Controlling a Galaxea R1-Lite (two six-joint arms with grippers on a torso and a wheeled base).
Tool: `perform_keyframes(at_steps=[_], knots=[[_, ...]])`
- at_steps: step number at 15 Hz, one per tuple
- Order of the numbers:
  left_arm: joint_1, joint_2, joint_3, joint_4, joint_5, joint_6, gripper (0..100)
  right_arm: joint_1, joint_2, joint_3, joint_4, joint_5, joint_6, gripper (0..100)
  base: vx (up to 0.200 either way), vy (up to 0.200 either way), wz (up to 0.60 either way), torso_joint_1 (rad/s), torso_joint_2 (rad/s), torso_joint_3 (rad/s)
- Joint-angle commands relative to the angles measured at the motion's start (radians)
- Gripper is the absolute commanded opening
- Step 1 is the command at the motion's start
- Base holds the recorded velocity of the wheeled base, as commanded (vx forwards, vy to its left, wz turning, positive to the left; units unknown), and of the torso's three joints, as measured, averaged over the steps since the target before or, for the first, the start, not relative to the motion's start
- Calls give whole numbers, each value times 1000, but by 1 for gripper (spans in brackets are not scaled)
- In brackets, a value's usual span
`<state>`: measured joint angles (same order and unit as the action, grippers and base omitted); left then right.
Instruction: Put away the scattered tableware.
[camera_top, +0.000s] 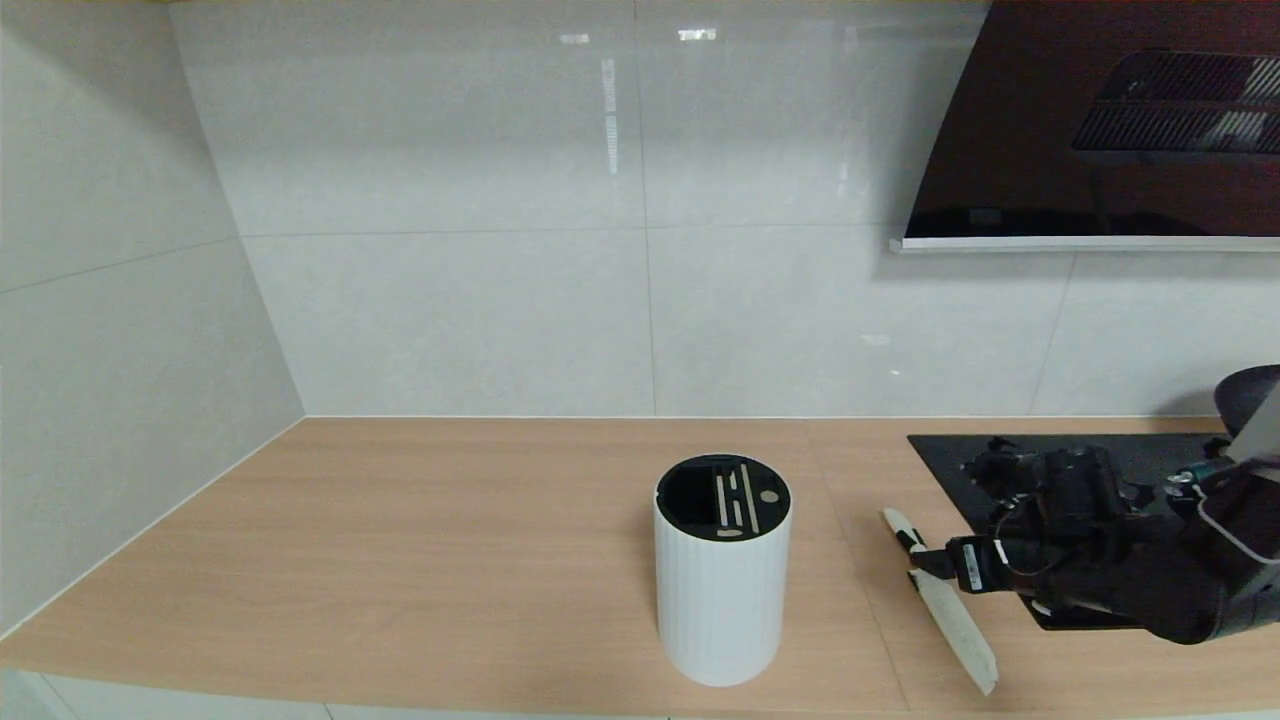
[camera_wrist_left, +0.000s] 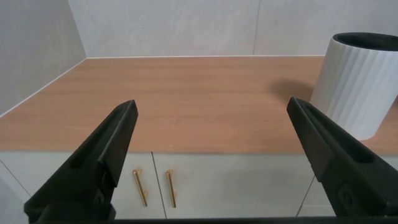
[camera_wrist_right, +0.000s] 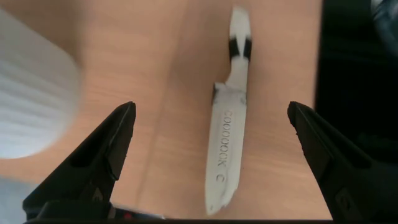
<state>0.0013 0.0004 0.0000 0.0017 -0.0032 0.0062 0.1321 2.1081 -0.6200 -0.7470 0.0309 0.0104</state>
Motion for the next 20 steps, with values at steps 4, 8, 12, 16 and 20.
perform_keyframes(at_steps=[4, 8, 12, 16, 20], knots=[[0, 0, 0, 0, 0, 0, 100, 0, 188, -81, -25, -6, -6, 100, 0, 0, 0, 0, 0, 0], [0, 0, 0, 0, 0, 0, 100, 0, 219, -101, -25, -6, -6, 100, 0, 0, 0, 0, 0, 0], [0, 0, 0, 0, 0, 0, 100, -19, 279, -138, -46, -20, -3, 100, 0, 0, 0, 0, 0, 0], [0, 0, 0, 0, 0, 0, 100, -20, 300, -152, -52, -20, -3, 100, 0, 0, 0, 0, 0, 0], [0, 0, 0, 0, 0, 0, 100, -22, 319, -178, -54, -20, 2, 100, 0, 0, 0, 0, 0, 0]])
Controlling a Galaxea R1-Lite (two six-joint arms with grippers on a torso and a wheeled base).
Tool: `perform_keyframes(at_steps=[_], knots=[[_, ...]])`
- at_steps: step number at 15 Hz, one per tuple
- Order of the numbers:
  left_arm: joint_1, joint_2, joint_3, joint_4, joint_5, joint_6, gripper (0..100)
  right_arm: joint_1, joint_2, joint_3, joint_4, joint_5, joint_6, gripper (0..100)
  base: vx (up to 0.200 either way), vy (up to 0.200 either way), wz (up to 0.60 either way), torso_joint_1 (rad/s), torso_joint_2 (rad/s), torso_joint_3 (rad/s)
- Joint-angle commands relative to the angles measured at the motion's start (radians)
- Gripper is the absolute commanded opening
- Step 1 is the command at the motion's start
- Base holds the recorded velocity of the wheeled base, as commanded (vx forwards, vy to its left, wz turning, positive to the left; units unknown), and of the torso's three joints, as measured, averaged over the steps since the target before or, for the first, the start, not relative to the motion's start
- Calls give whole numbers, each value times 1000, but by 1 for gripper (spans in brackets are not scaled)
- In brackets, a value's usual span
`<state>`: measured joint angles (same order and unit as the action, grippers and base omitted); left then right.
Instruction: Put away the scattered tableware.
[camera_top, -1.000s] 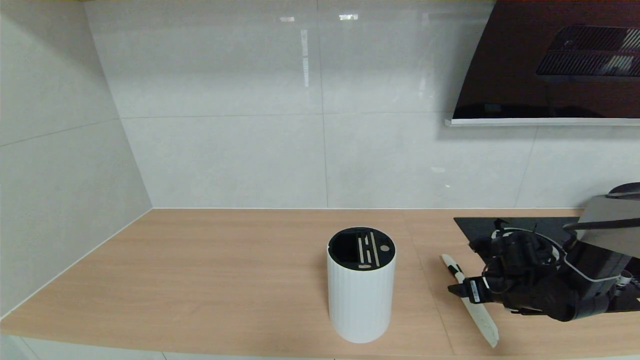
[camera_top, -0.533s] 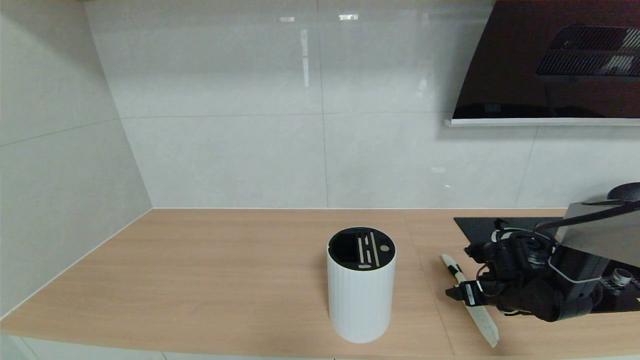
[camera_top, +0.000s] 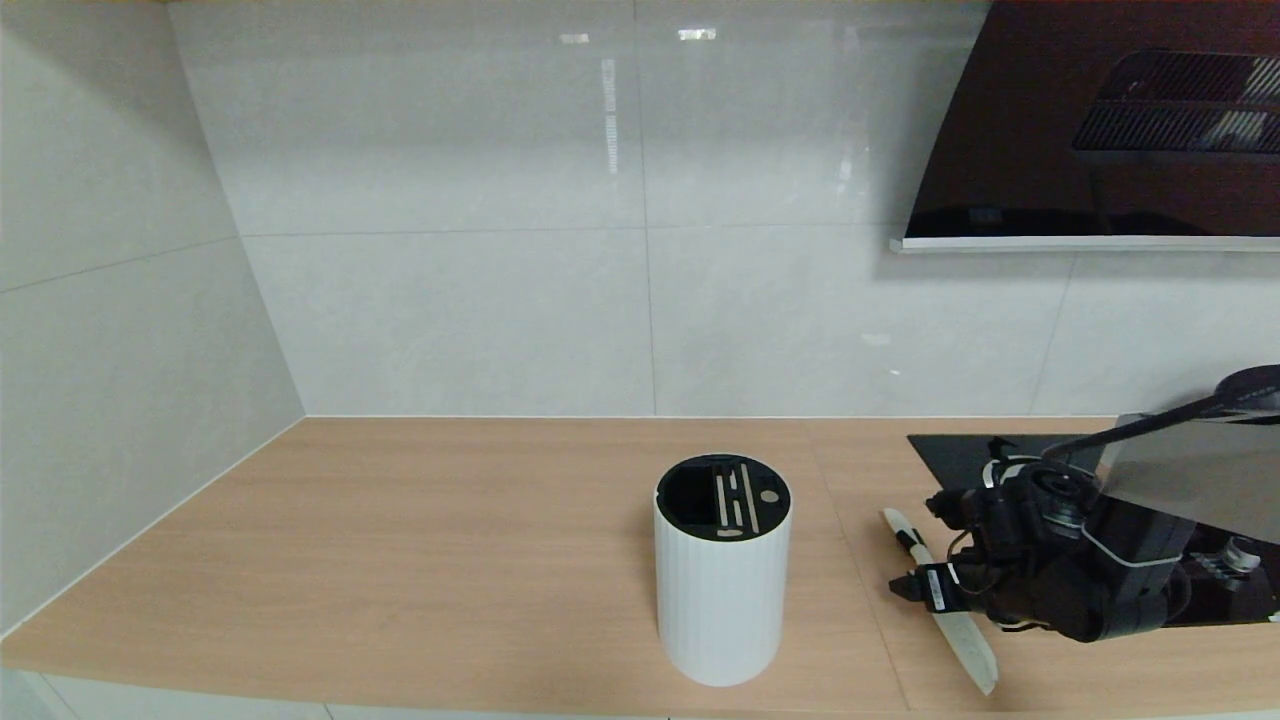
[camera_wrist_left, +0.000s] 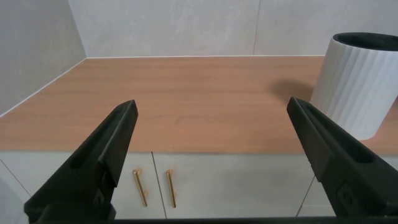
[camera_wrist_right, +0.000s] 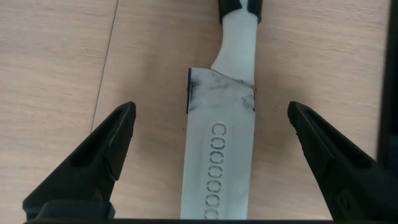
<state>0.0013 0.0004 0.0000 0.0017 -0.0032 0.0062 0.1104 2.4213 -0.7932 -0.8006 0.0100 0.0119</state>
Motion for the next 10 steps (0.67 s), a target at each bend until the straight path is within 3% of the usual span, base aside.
perform_keyframes(at_steps=[1, 10], knots=[[0, 0, 0, 0, 0, 0, 100, 0, 12, -8, 0, -1, 0, 100, 0, 0, 0, 0, 0, 0], [0, 0, 0, 0, 0, 0, 100, 0, 52, -50, 0, -56, 2, 100, 0, 0, 0, 0, 0, 0]])
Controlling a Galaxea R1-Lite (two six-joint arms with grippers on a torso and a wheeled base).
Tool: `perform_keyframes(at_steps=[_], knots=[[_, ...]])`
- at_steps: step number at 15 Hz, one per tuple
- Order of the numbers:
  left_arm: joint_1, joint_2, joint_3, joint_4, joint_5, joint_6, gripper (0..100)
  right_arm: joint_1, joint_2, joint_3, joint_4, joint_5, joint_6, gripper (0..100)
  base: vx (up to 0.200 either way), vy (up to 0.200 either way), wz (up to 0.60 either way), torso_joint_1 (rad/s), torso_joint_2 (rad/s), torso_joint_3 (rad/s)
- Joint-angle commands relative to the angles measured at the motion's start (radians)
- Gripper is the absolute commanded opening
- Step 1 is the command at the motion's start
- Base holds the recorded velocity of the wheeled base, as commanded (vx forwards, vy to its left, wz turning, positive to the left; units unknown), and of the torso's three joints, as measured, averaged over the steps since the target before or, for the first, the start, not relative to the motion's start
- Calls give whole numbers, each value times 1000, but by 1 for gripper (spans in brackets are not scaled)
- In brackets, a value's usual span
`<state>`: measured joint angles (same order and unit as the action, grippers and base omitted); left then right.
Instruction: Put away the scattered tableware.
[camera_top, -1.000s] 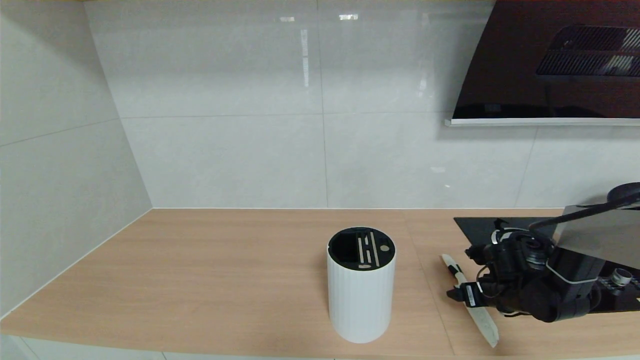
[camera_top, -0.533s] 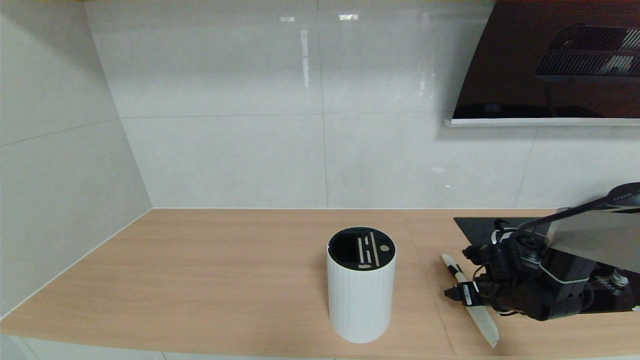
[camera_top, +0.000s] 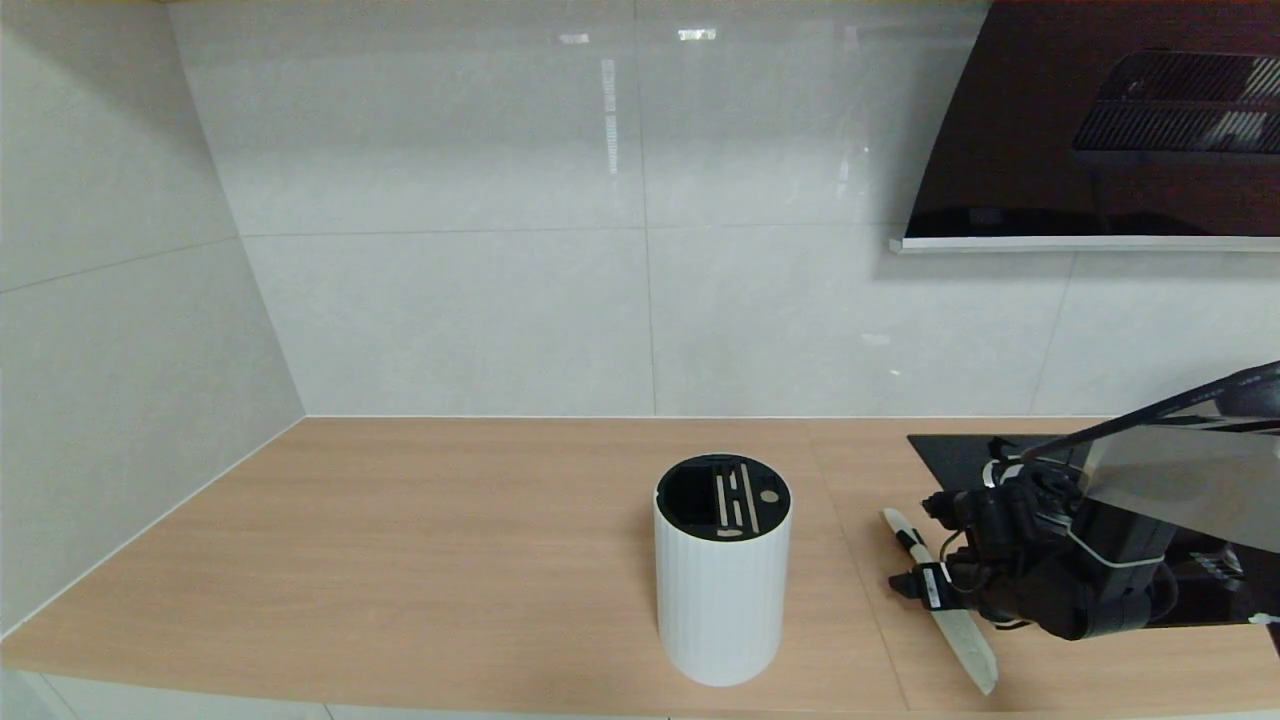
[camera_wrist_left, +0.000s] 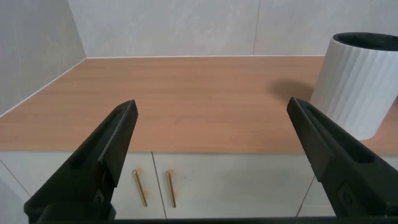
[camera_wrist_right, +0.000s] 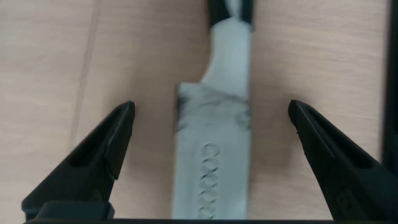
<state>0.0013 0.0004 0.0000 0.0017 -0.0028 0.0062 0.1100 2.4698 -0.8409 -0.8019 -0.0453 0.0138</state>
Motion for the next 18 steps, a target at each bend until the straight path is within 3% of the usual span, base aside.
perform_keyframes(at_steps=[1, 8, 9, 18], knots=[[0, 0, 0, 0, 0, 0, 100, 0, 3, -7, 1, -1, 2, 100, 0, 0, 0, 0, 0, 0], [0, 0, 0, 0, 0, 0, 100, 0, 5, -7, 1, -2, 2, 100, 0, 0, 0, 0, 0, 0], [0, 0, 0, 0, 0, 0, 100, 0, 5, -7, 1, -2, 2, 0, 0, 0, 0, 0, 0, 0], [0, 0, 0, 0, 0, 6, 100, 0, 6, -3, 1, -2, 2, 0, 0, 0, 0, 0, 0, 0]])
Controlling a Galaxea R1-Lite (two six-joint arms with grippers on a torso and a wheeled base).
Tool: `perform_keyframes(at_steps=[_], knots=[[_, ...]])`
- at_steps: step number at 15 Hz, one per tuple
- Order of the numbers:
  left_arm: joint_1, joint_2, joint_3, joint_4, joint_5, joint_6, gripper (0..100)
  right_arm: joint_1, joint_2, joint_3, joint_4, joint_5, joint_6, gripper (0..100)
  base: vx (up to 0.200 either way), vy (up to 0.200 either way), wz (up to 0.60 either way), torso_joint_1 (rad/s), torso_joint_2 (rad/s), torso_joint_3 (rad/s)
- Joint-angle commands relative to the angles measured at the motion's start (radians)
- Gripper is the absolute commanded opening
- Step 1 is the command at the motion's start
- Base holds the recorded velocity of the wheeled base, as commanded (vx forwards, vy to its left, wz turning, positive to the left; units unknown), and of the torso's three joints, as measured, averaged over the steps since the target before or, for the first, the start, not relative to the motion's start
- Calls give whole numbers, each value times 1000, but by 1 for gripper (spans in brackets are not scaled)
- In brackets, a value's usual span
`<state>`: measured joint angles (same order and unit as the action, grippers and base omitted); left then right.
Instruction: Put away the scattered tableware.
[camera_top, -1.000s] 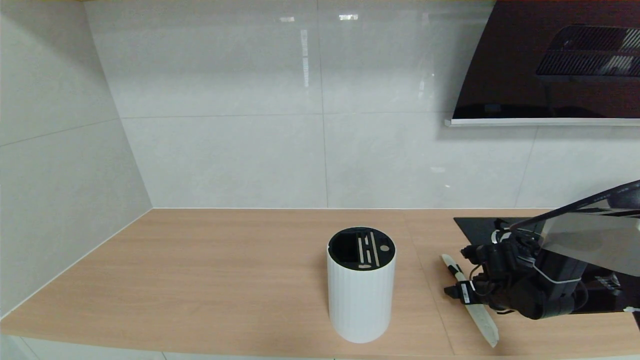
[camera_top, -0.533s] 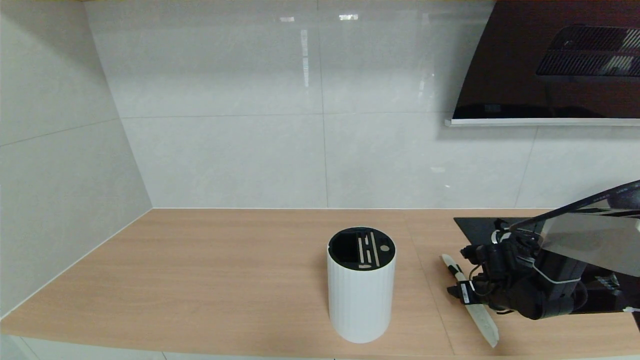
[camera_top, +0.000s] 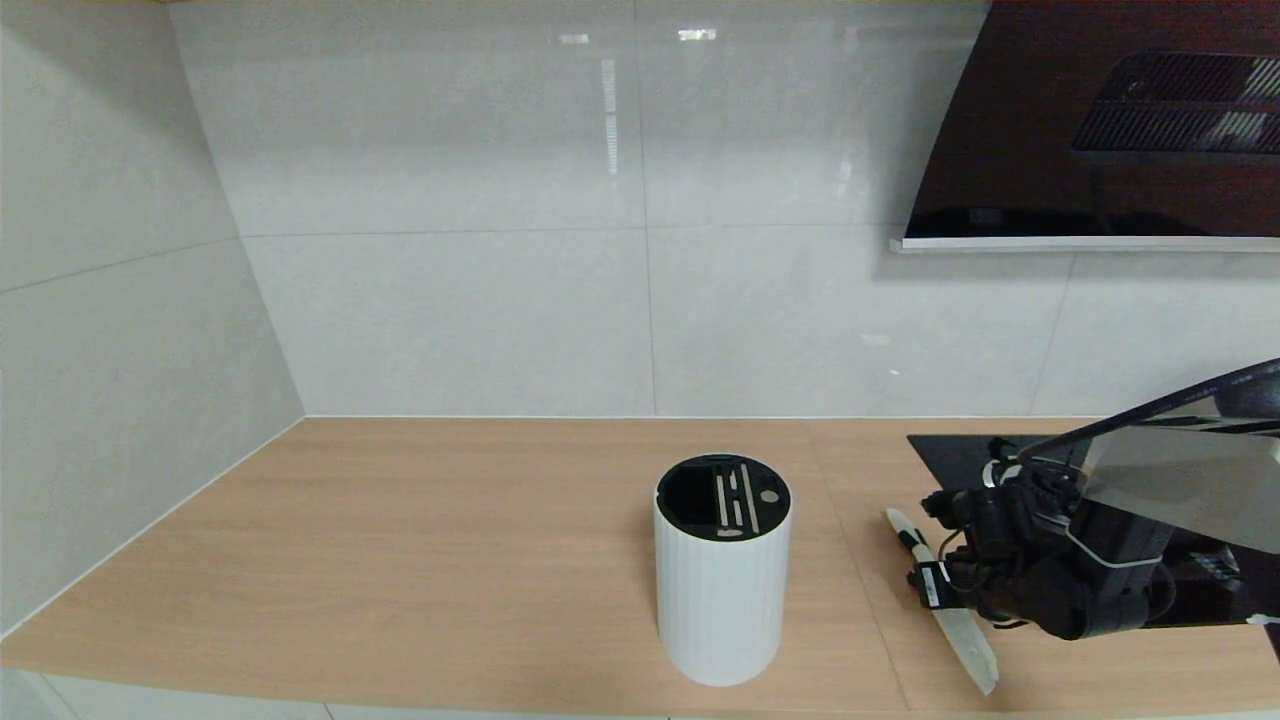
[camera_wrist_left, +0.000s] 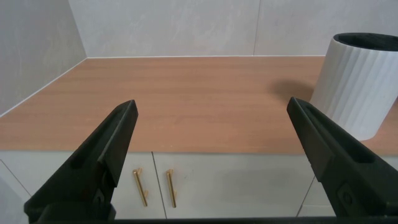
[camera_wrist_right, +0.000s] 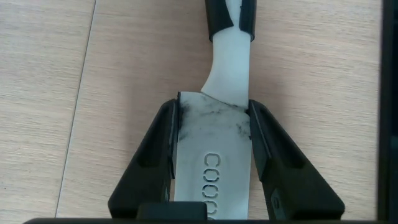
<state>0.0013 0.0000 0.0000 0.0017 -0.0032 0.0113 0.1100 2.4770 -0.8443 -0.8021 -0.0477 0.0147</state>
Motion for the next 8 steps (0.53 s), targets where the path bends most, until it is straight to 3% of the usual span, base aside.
perform_keyframes(at_steps=[1, 8], knots=[[0, 0, 0, 0, 0, 4, 100, 0, -7, 4, 1, 0, 1, 0, 0, 0, 0, 0, 0, 0], [0, 0, 0, 0, 0, -5, 100, 11, -316, 122, 1, 8, 74, 0, 0, 0, 0, 0, 0, 0]])
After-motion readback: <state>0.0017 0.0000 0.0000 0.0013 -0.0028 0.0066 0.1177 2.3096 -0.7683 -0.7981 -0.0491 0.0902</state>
